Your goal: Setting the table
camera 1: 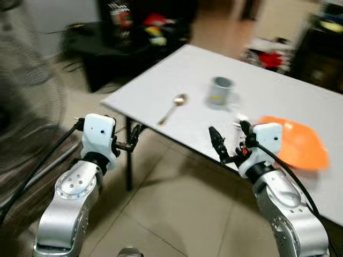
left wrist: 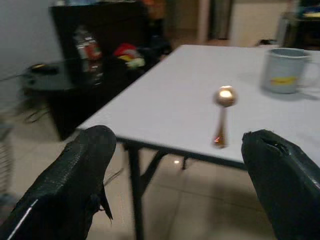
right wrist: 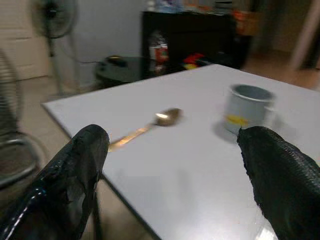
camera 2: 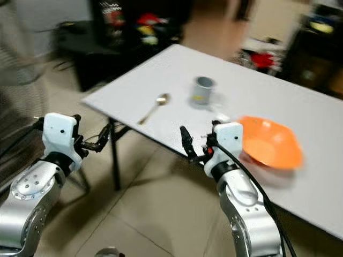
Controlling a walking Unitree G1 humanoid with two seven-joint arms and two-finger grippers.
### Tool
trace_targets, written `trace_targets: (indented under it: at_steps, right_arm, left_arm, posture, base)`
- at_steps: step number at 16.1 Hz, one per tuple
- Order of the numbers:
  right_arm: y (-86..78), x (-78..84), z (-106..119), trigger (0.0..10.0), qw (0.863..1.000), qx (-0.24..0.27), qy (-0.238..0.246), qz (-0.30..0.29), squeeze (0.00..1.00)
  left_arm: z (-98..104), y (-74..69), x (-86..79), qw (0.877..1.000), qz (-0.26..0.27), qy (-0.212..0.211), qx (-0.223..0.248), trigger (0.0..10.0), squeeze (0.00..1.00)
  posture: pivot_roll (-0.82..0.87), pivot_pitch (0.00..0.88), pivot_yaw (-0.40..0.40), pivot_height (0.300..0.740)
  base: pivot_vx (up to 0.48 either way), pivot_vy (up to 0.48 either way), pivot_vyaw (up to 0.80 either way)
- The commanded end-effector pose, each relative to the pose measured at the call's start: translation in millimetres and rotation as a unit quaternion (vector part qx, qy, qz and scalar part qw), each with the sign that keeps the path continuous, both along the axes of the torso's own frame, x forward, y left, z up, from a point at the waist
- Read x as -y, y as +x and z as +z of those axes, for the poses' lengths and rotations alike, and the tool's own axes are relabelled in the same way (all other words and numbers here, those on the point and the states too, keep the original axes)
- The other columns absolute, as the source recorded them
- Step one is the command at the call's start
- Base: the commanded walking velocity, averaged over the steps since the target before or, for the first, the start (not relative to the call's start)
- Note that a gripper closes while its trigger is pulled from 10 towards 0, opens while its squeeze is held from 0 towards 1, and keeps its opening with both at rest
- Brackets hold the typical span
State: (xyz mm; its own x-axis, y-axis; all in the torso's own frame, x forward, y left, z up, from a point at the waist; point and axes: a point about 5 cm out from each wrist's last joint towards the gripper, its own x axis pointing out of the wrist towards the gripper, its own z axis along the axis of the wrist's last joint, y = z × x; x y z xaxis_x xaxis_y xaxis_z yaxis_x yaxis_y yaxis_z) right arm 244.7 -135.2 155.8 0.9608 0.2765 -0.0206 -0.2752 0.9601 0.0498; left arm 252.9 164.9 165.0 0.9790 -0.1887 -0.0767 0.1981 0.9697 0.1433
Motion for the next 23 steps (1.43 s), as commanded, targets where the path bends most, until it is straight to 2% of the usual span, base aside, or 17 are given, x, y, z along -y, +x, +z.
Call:
trace_targets:
  at_steps: [1, 2, 7, 14, 23]
  right_arm:
    - [1.9, 0.4, -0.5, 10.0, 1.0, -0.001, -0.001, 0.0, 1.0]
    - [3.6, -1.5, 0.5, 10.0, 1.0, -0.001, 0.013, 0.01, 1.0]
    - [5.1, -6.3, 1.5, 10.0, 0.999, -0.005, 0.013, 0.035, 1.0]
    - [6.2, -1.7, 1.6, 10.0, 1.0, -0.008, 0.009, 0.029, 1.0]
    - [10.4, -4.1, 5.3, 10.0, 0.999, 0.002, -0.004, 0.033, 1.0]
  left_arm:
    - [2.7, 0.9, 0.5, 1.0, 0.001, -0.001, 0.005, 10.0, 0.0]
    - [3.5, 0.8, -0.4, 1.0, 0.005, 0.001, 0.006, 10.0, 0.0]
    - [4.4, 2.2, -2.8, 1.0, 0.017, -0.003, 0.008, 10.0, 0.0]
    - [4.3, 5.1, 3.1, 1.0, 0.007, -0.012, 0.005, 10.0, 0.0]
    - [6.1, 5.0, 4.9, 1.0, 0.001, -0.019, 0.005, 10.0, 0.0]
  posture:
    - [0.1, 0.0, -0.072, 0.74]
    - [0.1, 0.0, -0.074, 0.74]
    - [0.1, 0.0, -0.076, 0.74]
    - [0.08, 0.0, -0.07, 0.74]
    - [0.1, 0.0, -0.088, 0.74]
  base:
    - [0.0, 0.0, 0.8]
    - [0.0, 0.0, 0.8]
    - [0.0, 0.0, 0.8]
    - [0.0, 0.0, 0.8]
    - [0.0, 0.0, 0.8]
